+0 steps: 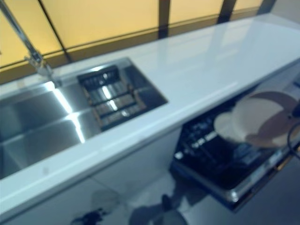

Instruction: Take plates into dishwasher

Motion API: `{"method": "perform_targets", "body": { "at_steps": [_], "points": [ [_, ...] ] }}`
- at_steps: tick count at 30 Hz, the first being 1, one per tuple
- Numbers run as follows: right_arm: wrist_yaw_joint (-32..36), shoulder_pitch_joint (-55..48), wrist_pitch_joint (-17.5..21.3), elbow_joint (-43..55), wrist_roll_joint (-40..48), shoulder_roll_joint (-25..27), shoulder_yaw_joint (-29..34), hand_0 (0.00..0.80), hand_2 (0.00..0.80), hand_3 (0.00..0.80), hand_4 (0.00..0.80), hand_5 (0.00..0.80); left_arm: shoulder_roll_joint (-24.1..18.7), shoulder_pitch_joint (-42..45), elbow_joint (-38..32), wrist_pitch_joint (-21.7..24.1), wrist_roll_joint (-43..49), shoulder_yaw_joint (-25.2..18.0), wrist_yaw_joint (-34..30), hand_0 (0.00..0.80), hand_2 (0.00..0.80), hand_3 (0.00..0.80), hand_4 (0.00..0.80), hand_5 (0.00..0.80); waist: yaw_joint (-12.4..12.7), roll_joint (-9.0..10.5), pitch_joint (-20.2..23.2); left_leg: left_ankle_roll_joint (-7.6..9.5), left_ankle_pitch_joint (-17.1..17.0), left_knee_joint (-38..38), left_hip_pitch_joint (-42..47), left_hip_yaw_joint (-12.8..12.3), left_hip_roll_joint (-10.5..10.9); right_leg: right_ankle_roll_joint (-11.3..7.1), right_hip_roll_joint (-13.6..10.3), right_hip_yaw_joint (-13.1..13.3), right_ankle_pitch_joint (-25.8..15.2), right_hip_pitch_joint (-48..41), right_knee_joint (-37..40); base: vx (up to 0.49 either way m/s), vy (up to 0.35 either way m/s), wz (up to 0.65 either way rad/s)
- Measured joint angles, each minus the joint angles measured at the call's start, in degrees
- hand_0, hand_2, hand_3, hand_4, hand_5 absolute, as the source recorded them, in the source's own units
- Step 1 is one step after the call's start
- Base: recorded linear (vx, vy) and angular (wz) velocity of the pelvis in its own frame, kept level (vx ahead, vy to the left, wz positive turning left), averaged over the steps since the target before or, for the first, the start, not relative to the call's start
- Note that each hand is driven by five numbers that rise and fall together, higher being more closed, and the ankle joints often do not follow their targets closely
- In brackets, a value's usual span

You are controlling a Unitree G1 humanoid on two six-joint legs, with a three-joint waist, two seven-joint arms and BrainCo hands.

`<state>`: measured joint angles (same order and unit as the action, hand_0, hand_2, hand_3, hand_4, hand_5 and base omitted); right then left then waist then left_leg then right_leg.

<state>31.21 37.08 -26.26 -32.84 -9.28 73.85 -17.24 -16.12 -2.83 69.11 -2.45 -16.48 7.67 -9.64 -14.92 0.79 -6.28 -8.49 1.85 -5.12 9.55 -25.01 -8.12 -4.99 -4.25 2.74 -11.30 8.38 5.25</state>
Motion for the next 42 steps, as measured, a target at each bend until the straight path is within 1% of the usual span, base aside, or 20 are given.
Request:
{"method": "perform_targets", "body": {
  "at_steps": [2, 9, 12, 14, 19, 22, 26, 29, 34, 37, 39, 42],
  "points": [
    [0.4, -0.4, -1.1, 0.0, 0.0, -1.4, 0.8, 0.8, 0.8, 0.8, 0.8, 0.8, 0.0, 0.0, 0.0, -0.3, 0.0, 0.0, 0.0, 0.0, 0.0, 0.0, 0.0, 0.0, 0.0, 0.01, -0.1, 0.02, 0.0, 0.0, 0.0, 0.0, 0.0, 0.0, 0.0, 0.0, 0.0, 0.0, 0.0, 0.0, 0.0, 0.0],
    [2.3, -0.4, -8.0, -0.2, 1.0, -6.1, 0.9, 0.8, 0.8, 0.8, 0.8, 0.8, 0.1, -0.1, 0.0, -0.7, 0.0, 0.0, 0.0, 0.0, 0.0, 0.0, 0.0, 0.0, 0.1, -0.09, -0.3, 0.02, 0.0, 0.1, 0.0, 0.1, 0.0, 0.0, 0.0, 0.0, 0.0, 0.0, 0.0, 0.0, 0.0, 0.0],
    [2.3, -0.4, -9.6, -1.0, 1.1, -7.9, 0.9, 0.8, 0.8, 0.8, 0.8, 0.8, 0.2, -0.2, 0.0, -0.7, 0.0, 0.1, 0.0, 0.0, 0.0, 0.0, 0.0, 0.0, 0.2, -0.18, -0.4, 0.02, 0.0, 0.1, 0.1, 0.2, -0.1, 0.0, 0.0, -0.1, 0.0, -0.1, 0.0, 0.0, 0.0, 0.0],
    [2.1, -0.4, -11.2, -1.3, 1.0, -8.3, 0.9, 0.8, 0.8, 0.8, 0.8, 0.8, 0.3, -0.4, 0.0, -0.7, 0.0, 0.1, 0.0, 0.0, 0.0, 0.0, 0.0, 0.0, 0.3, -0.37, -0.5, 0.02, 0.0, 0.1, 0.1, 0.3, -0.1, 0.0, -0.1, -0.1, 0.0, -0.1, 0.0, 0.0, 0.0, 0.0],
    [0.4, -0.4, -14.0, -1.4, 1.0, -10.5, 0.9, 0.8, 0.8, 0.8, 0.8, 0.8, 0.4, -0.5, -0.1, -0.8, 0.0, 0.2, 0.0, 0.0, 0.0, 0.0, 0.0, 0.0, 0.3, -0.61, -0.6, 0.02, 0.0, 0.2, 0.1, 0.5, -0.2, 0.01, -0.1, -0.1, 0.0, -0.2, 0.0, -0.016, 0.004, 0.0],
    [-1.2, -0.3, -14.6, -1.4, 0.3, -11.2, 0.9, 0.8, 0.8, 0.8, 0.8, 0.8, 0.4, -0.7, -0.1, -0.9, 0.0, 0.2, 0.0, 0.0, 0.0, 0.0, 0.0, 0.0, 0.3, -0.92, -0.8, 0.02, 0.0, 0.2, 0.1, 0.7, -0.2, 0.01, -0.1, -0.1, 0.0, -0.2, 0.0, -0.038, 0.013, 0.01],
    [-3.3, -0.3, -15.4, -1.4, -4.0, -12.9, 0.9, 0.8, 0.8, 0.8, 0.8, 0.8, 0.5, -0.8, -0.1, -0.9, 0.0, 0.2, 0.0, 0.0, 0.0, 0.0, 0.0, 0.0, 0.3, -1.19, -1.0, 0.02, 0.0, 0.2, 0.0, 1.7, -0.2, 0.04, -0.1, -0.1, 0.0, -0.2, 0.0, -0.008, 0.002, 0.0],
    [-4.5, -0.3, -15.4, -1.2, -7.7, -14.3, 0.9, 0.8, 0.8, 0.8, 0.8, 0.8, 0.7, -0.8, -0.1, -0.9, 0.0, 0.3, 0.0, 0.0, 0.0, 0.0, 0.0, 0.0, 0.4, -1.38, -1.1, 0.03, 0.0, 0.1, 0.0, 1.8, -0.3, 0.02, -0.1, -0.2, 0.0, -0.2, 0.0, -0.014, 0.0, 0.0],
    [-8.6, -0.3, -15.8, -1.1, -12.4, -17.6, 0.8, 0.8, 0.8, 0.8, 0.8, 0.8, 1.5, -0.8, -0.1, -0.8, -0.1, 0.9, 0.0, 0.0, 0.0, 0.0, 0.0, 0.0, 0.6, -2.41, -1.7, 0.03, 0.0, 0.0, -0.1, 2.3, -0.3, 0.03, -0.2, -0.2, -0.1, -0.2, 0.0, -0.037, 0.0, 0.01],
    [-10.7, -0.3, -16.5, -1.1, -12.6, -19.9, 0.8, 0.8, 0.8, 0.8, 0.8, 0.8, 1.7, -1.0, -0.2, -0.7, -0.1, 1.1, 0.0, 0.0, 0.0, 0.0, 0.0, 0.0, 1.0, -3.17, -2.2, 0.03, 0.0, 0.0, -0.2, 3.6, -0.4, 0.06, -0.1, -0.3, -0.1, -0.2, 0.0, -0.023, 0.004, 0.01],
    [-10.9, -0.3, -17.0, -1.1, -12.7, -20.4, 0.7, 0.8, 0.8, 0.8, 0.8, 0.8, 1.7, -1.4, -0.5, -0.7, -0.1, 1.2, 0.1, 0.0, 0.0, 0.0, 0.0, 0.0, 1.8, -3.63, -2.5, 0.03, 0.0, -0.1, -0.2, 3.7, -0.4, 0.04, -0.2, -0.3, -0.1, -0.2, 0.0, -0.023, 0.007, 0.02],
    [-12.0, -0.3, -18.0, -1.2, -12.7, -22.5, 0.7, 0.8, 0.8, 0.8, 0.8, 0.8, 1.7, -1.3, -0.5, -0.7, -0.1, 1.3, 0.1, 0.0, 0.0, 0.0, 0.0, 0.0, 2.1, -3.87, -2.7, 0.03, 0.0, -0.1, -0.4, 4.2, -0.5, 0.08, -0.2, -0.7, -0.1, -0.2, 0.0, 0.003, 0.001, 0.05]
  ]
}}
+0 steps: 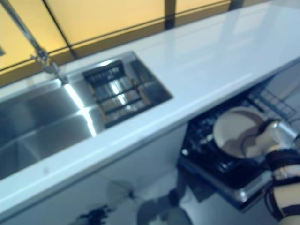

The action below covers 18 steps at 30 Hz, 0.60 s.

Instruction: Take plates into dishwasher

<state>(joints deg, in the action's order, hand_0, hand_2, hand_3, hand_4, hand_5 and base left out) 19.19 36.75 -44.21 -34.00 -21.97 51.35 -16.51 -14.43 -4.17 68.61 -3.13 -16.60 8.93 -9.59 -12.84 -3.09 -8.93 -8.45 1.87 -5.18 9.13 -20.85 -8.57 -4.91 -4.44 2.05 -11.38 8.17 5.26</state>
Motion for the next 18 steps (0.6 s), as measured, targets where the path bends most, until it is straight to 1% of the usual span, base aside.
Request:
{"method": "perform_targets", "body": {
  "at_steps": [2, 4, 6, 11, 15, 18],
  "points": [
    [-0.5, 0.0, 0.0, 0.0, 0.0, -1.5, -0.1, 0.8, 0.8, 0.8, 0.8, 0.8, 0.1, 0.0, 0.0, 0.0, 0.0, 0.1, 0.0, 0.0, 0.0, 0.0, 0.0, 0.0, 0.1, 0.01, 0.0, 0.0, 0.0, 0.0, -0.1, 0.6, 0.0, 0.01, 0.0, -0.2, 0.0, 0.0, 0.0, 0.003, -0.007, 0.05],
    [-1.3, -0.3, -0.1, -0.1, 0.0, -2.3, -0.3, 0.8, 0.8, 0.8, 0.8, 0.8, 0.1, -0.2, 0.0, 0.0, 0.0, 0.1, 0.0, 0.0, 0.0, 0.0, 0.0, 0.0, 1.0, 0.01, 0.0, -0.01, 0.0, 0.1, -0.2, 0.7, 0.0, 0.01, 0.0, -0.2, 0.0, 0.0, 0.0, 0.001, -0.001, 0.02],
    [-2.4, -0.6, -0.1, -0.2, -0.8, -2.6, -0.3, 0.8, 0.8, 0.8, 0.8, 0.8, 0.1, -0.3, 0.0, 0.0, 0.0, 0.1, 0.0, 0.0, 0.0, 0.0, 0.0, 0.0, 1.2, 0.01, 0.0, -0.01, 0.0, 0.2, -0.2, 0.8, 0.0, 0.02, -0.1, -0.3, 0.0, 0.0, 0.0, -0.001, 0.0, 0.02],
    [-3.8, -0.6, -1.2, -0.3, -1.7, -3.5, -0.3, 0.8, 0.8, 0.8, 0.8, 0.8, 0.2, -0.3, 0.0, 0.0, 0.0, 0.2, 0.0, 0.0, 0.0, 0.0, 0.0, 0.0, 1.3, 0.06, 0.0, -0.01, 0.0, 0.2, -0.3, 1.3, 0.0, 0.03, -0.4, -0.8, 0.0, -0.3, 0.0, -0.003, -0.001, 0.04],
    [-5.6, -0.6, -1.7, -1.2, -1.7, -4.5, -0.4, 0.8, 0.8, 0.8, 0.8, 0.8, 0.4, -0.3, 0.0, 0.1, 0.0, 1.1, 0.0, 0.0, 0.0, 0.0, 0.0, 0.0, 1.4, 0.12, 0.0, 0.0, 0.0, 0.0, -0.1, 1.5, 0.0, 0.06, -0.4, -0.9, 0.0, -0.5, 0.0, 0.0, 0.0, 0.0],
    [-6.1, -0.5, -2.0, -2.5, -1.7, -4.8, -0.4, 0.8, 0.8, 0.8, 0.8, 0.8, 0.4, -0.4, 0.1, 0.1, 0.0, 1.1, 0.0, 0.0, 0.0, 0.0, 0.0, 0.0, 1.5, 0.23, 0.0, 0.0, 0.0, 0.0, 0.1, 2.3, -0.1, 0.09, -0.4, -1.1, 0.1, -0.9, 0.0, 0.0, -0.008, 0.02]
  ]
}}
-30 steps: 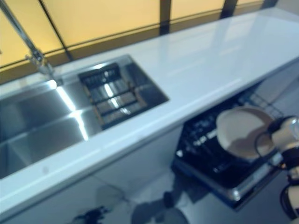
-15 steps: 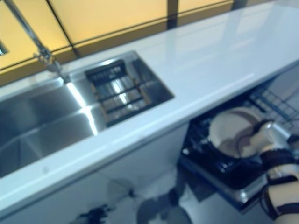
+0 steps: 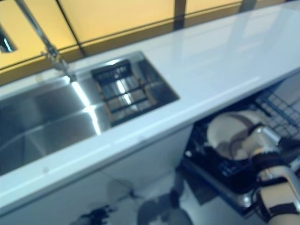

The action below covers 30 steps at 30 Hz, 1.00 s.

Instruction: Take plates into dishwasher

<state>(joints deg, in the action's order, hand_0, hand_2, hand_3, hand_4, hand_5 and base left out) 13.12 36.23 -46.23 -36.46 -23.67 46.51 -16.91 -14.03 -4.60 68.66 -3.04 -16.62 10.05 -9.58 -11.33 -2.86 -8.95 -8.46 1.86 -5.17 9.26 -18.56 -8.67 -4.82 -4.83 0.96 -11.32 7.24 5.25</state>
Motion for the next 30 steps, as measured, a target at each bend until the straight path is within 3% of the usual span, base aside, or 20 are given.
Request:
{"method": "perform_targets", "body": {
  "at_steps": [6, 12, 15, 28, 29, 30],
  "points": [
    [-1.0, -0.1, -0.3, -4.1, 0.0, -1.1, -1.3, 0.8, 0.8, 0.8, 0.8, 0.8, 0.0, 0.0, 0.4, 0.1, 0.1, 0.0, 0.0, 0.0, 0.0, 0.0, 0.0, 0.0, 0.6, 0.32, 0.2, 0.0, 0.0, 0.0, 0.0, 0.0, -0.1, 0.03, 0.0, 0.0, 0.0, 0.0, 0.0, 0.0, 0.0, 0.0],
    [0.5, -1.8, -0.2, -5.4, -0.4, -5.9, -3.4, 0.8, 0.8, 0.8, 0.8, 0.8, 0.0, -0.3, 0.4, 0.1, 0.1, 0.0, 0.0, 0.0, 0.0, 0.0, 0.0, 0.0, 1.4, 0.31, 0.2, -0.01, 0.0, 0.1, -0.1, 0.5, 0.0, 0.04, 0.0, -0.1, 0.0, 0.0, 0.0, 0.0, 0.0, 0.0],
    [0.5, -1.9, -0.2, -5.4, -0.7, -6.1, -4.3, 0.8, 0.8, 0.8, 0.8, 0.8, 0.0, -0.3, 0.4, 0.1, 0.1, 0.0, 0.0, 0.0, 0.0, 0.0, 0.0, 0.0, 1.5, 0.31, 0.2, -0.01, 0.0, 0.2, -0.2, 1.6, -0.1, 0.05, -0.1, -0.3, 0.0, -0.1, 0.0, 0.004, -0.005, 0.02],
    [1.8, -5.8, 0.9, -4.2, -3.9, -6.2, -4.3, 0.8, 0.8, 0.8, 0.8, 0.8, 0.1, -0.2, 0.5, 0.1, 0.1, 0.0, 0.0, 0.0, 0.0, 0.0, 0.0, 0.0, 2.5, 1.1, 0.6, -0.03, 0.0, 0.0, -0.2, 1.8, -0.1, 0.1, 0.0, -0.3, 0.0, -0.2, 0.0, 0.0, 0.0, 0.0],
    [1.8, -6.0, 1.0, -4.1, -3.9, -6.2, -4.3, 0.596, 0.596, 0.596, 0.596, 0.596, 0.1, -0.2, 0.5, 0.1, 0.1, 0.0, 0.0, 0.0, 0.0, 0.0, 0.0, 0.0, 2.5, 1.29, 0.8, -0.03, 0.0, 0.0, -0.2, 1.8, -0.1, 0.1, 0.0, -0.3, 0.0, -0.2, 0.0, 0.0, 0.0, 0.0],
    [1.9, -6.1, 1.0, -4.1, -3.9, -6.3, -4.3, 0.069, 0.069, 0.069, 0.069, 0.069, 0.1, -0.2, 0.5, 0.1, 0.1, 0.0, 0.0, 0.0, 0.0, 0.0, 0.0, 0.0, 2.6, 1.49, 0.9, -0.03, 0.0, 0.0, -0.2, 1.9, -0.1, 0.1, 0.0, -0.3, 0.0, -0.2, 0.0, 0.0, 0.0, 0.0]
  ]
}}
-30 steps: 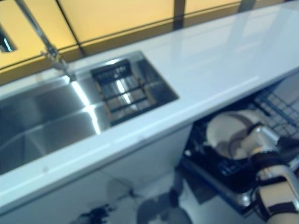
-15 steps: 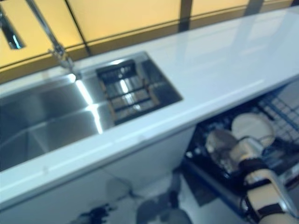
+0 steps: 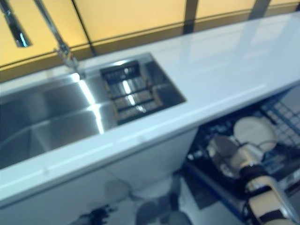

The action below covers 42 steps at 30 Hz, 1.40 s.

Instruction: Take plates into dishwasher

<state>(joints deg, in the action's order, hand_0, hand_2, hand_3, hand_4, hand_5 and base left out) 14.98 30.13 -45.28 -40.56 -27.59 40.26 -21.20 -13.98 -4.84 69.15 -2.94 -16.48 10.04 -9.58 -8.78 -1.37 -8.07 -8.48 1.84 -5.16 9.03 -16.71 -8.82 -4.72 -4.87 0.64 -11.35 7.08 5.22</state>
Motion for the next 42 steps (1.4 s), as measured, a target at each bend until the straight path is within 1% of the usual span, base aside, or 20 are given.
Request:
{"method": "perform_targets", "body": {
  "at_steps": [1, 4, 8, 11, 14, 16, 20, 22, 23, 25, 26, 28, 31, 35, 38, 41, 42],
  "points": [
    [0.0, 0.0, 0.0, 0.0, 0.1, 0.0, 0.0, 0.0, 0.0, 0.0, 0.0, 0.0, 0.0, 0.0, 0.0, 0.0, 0.0, 0.0, 0.0, 0.0, 0.0, 0.0, 0.0, 0.0, 0.0, 0.2, 0.1, 0.0, 0.0, 0.0, 0.0, 0.0, 0.0, 0.0, 0.0, 0.0, 0.0, 0.0, 0.0, 0.0, 0.0, 0.0],
    [1.2, -0.2, 0.0, -0.2, 1.6, -0.9, 0.2, 0.0, 0.0, 0.0, 0.0, 0.0, 0.0, 0.0, 0.1, 0.0, 0.0, 0.0, 0.0, 0.0, 0.0, 0.0, 0.0, 0.0, 0.0, 0.71, 0.5, 0.0, 0.0, 0.0, 0.1, 0.1, 0.0, 0.0, 0.0, 0.0, 0.0, -0.1, 0.0, 0.0, 0.0, 0.0],
    [3.0, -1.3, 0.3, -0.3, 4.0, -2.2, 0.2, 0.0, 0.0, 0.0, 0.0, 0.0, -0.1, 0.0, 0.2, 0.0, 0.1, 0.0, 0.0, 0.0, 0.0, 0.0, 0.0, 0.0, 0.0, 0.83, 0.6, 0.01, 0.0, 0.0, 0.2, 0.2, 0.1, -0.01, -0.1, -0.1, 0.0, -0.3, 0.0, 0.0, 0.0, 0.0],
    [4.7, -1.2, 0.7, 0.0, 3.5, -1.9, 0.3, 0.0, 0.0, 0.0, 0.0, 0.0, -0.1, 0.1, 0.2, -0.1, 0.1, 0.0, 0.0, 0.0, 0.0, 0.0, 0.0, 0.0, 0.0, 0.84, 0.6, 0.01, 0.0, 0.0, 0.3, 0.2, 0.1, -0.01, -0.1, -0.1, 0.0, -0.4, 0.0, 0.0, 0.0, 0.0],
    [8.0, -1.2, 1.0, 2.4, 3.1, 0.0, 0.3, 0.0, 0.0, 0.0, 0.0, 0.0, -0.1, 0.0, 0.1, -0.2, 0.2, 0.0, 0.0, 0.0, 0.0, 0.0, 0.0, 0.0, -0.1, 0.85, 0.6, 0.01, 0.0, 0.0, 0.3, 0.2, 0.1, -0.02, -0.1, 0.0, 0.0, -0.4, 0.0, 0.0, 0.0, 0.0],
    [9.6, -1.2, 1.0, 4.6, 2.2, 1.5, 0.3, 0.0, 0.0, 0.0, 0.0, 0.0, -0.1, -0.1, 0.0, -0.2, 0.2, 0.0, 0.0, 0.0, 0.0, 0.0, 0.0, 0.0, -0.3, 0.86, 0.6, 0.0, 0.0, 0.0, 0.3, 0.1, 0.1, -0.02, -0.1, 0.0, 0.0, -0.3, 0.0, 0.0, 0.0, 0.0],
    [14.4, -1.1, 1.1, 10.6, 1.2, 7.8, 2.4, 0.0, 0.0, 0.0, 0.0, 0.0, -0.4, -0.1, 0.0, -0.5, 1.7, -0.3, 0.0, 0.0, 0.0, 0.0, 0.0, 0.0, -0.7, 1.07, 0.6, 0.0, 0.0, 0.0, 0.3, 0.0, 0.1, -0.03, 0.0, 0.1, 0.0, -0.3, 0.0, -0.005, 0.012, 0.0],
    [17.2, -0.6, 1.2, 12.3, 1.0, 10.6, 3.9, 0.0, 0.0, 0.0, 0.0, 0.0, -0.6, 0.0, 0.0, -0.8, 2.1, -0.6, 0.0, 0.0, 0.0, 0.0, 0.0, 0.0, -1.4, 1.42, 0.6, -0.01, 0.0, 0.0, 0.3, -0.1, 0.1, -0.03, 0.1, 0.2, 0.0, -0.3, 0.0, -0.017, 0.06, -0.04],
    [18.8, -0.4, 1.2, 12.9, 0.7, 12.9, 5.1, 0.0, 0.0, 0.0, 0.0, 0.0, -0.6, -0.1, 0.0, -1.2, 2.1, -1.1, 0.0, 0.0, 0.0, 0.0, 0.0, 0.0, -1.6, 1.71, 0.6, -0.08, 0.1, 0.0, 0.4, -0.4, 0.1, -0.06, 0.2, 0.5, 0.0, -0.4, 0.0, -0.007, 0.062, -0.09],
    [20.5, -0.3, 1.2, 12.7, 0.7, 17.1, 5.3, 0.0, 0.0, 0.0, 0.0, 0.0, -0.7, -0.1, 0.0, -1.4, 2.1, -2.9, 0.0, 0.0, 0.0, 0.0, 0.0, 0.0, -2.0, 2.39, 0.6, -0.12, 0.1, 0.0, 0.6, -0.6, 0.1, -0.06, 0.4, 0.7, 0.0, -0.4, 0.0, 0.009, 0.058, -0.06],
    [21.1, 0.6, 1.2, 12.3, 0.8, 18.3, 5.6, 0.0, 0.0, 0.0, 0.0, 0.0, -0.9, 0.0, 0.1, -1.5, 2.1, -2.9, 0.1, 0.0, 0.0, 0.0, 0.0, 0.0, -2.8, 2.66, 0.7, -0.13, 0.1, 0.0, 0.8, -0.6, 0.0, -0.05, 0.4, 0.7, 0.0, -0.4, 0.0, 0.027, 0.054, -0.03],
    [21.7, 2.4, 1.6, 11.4, 1.8, 20.7, 5.7, 0.0, 0.0, 0.0, 0.0, 0.0, -0.9, -0.1, 0.8, -2.1, 2.1, -3.0, 0.5, 0.0, 0.0, 0.0, 0.0, 0.0, -3.2, 3.08, 0.7, -0.28, 0.2, 0.0, 1.4, -0.9, 0.0, -0.04, 0.6, 1.0, 0.0, -0.9, 0.0, 0.028, 0.045, -0.1],
    [22.1, 6.4, 2.3, 7.0, 4.6, 24.8, 5.5, 0.0, 0.0, 0.0, 0.0, 0.0, -0.9, -0.2, 1.6, -2.8, 2.2, -4.3, 1.9, 0.0, 0.0, 0.0, 0.0, 0.0, -3.3, 3.83, 1.2, -0.35, 0.5, 0.0, 1.8, -1.9, 0.0, -0.06, 0.9, 1.9, 0.0, -0.9, 0.0, 0.001, 0.035, -0.17],
    [22.3, 11.5, 3.8, 0.7, 6.9, 29.5, 4.7, 0.0, 0.0, 0.0, 0.0, 0.0, -1.3, 0.0, 2.7, -3.1, 2.2, -4.6, 4.4, 0.0, 0.0, 0.0, 0.0, 0.0, -3.2, 5.08, 2.4, -0.32, 0.5, 0.0, 2.3, -2.2, 0.4, -0.06, 0.9, 2.1, -0.2, -0.9, 0.0, -0.04, 0.063, -0.05],
    [22.4, 13.4, 5.2, -1.8, 8.2, 31.4, 4.7, 0.0, 0.0, 0.0, 0.0, 0.0, -2.0, 0.0, 3.2, -3.0, 2.2, -4.7, 5.2, 0.0, 0.0, 0.0, 0.0, 0.0, -3.2, 6.23, 3.4, -0.32, 0.5, 0.0, 2.4, -3.0, 0.6, -0.1, 0.8, 2.2, -0.3, -1.0, -0.1, -0.076, 0.061, -0.05],
    [22.1, 13.5, 5.7, -4.8, 9.7, 31.8, 4.7, 0.0, 0.0, 0.0, 0.0, 0.0, -3.2, 0.0, 3.2, -3.0, 2.2, -4.6, 5.8, 0.0, 0.0, 0.0, 0.0, 0.0, -3.2, 7.25, 4.0, -0.25, 0.6, 0.3, 2.6, -3.8, 0.9, -0.27, 0.4, 2.1, -0.5, -0.9, -0.3, -0.089, -0.038, -0.07],
    [21.8, 12.1, 5.7, -5.2, 10.4, 31.8, 6.2, 0.0, 0.0, 0.0, 0.0, 0.0, -3.5, -0.1, 3.2, -3.0, 2.2, -4.6, 5.9, 0.0, 0.0, 0.0, 0.0, 0.0, -3.0, 7.51, 4.1, -0.21, 0.6, 0.4, 3.1, -3.9, 1.2, -0.54, 0.2, 1.9, -0.7, -0.9, -0.4, -0.244, -0.054, -0.12]
  ]
}}
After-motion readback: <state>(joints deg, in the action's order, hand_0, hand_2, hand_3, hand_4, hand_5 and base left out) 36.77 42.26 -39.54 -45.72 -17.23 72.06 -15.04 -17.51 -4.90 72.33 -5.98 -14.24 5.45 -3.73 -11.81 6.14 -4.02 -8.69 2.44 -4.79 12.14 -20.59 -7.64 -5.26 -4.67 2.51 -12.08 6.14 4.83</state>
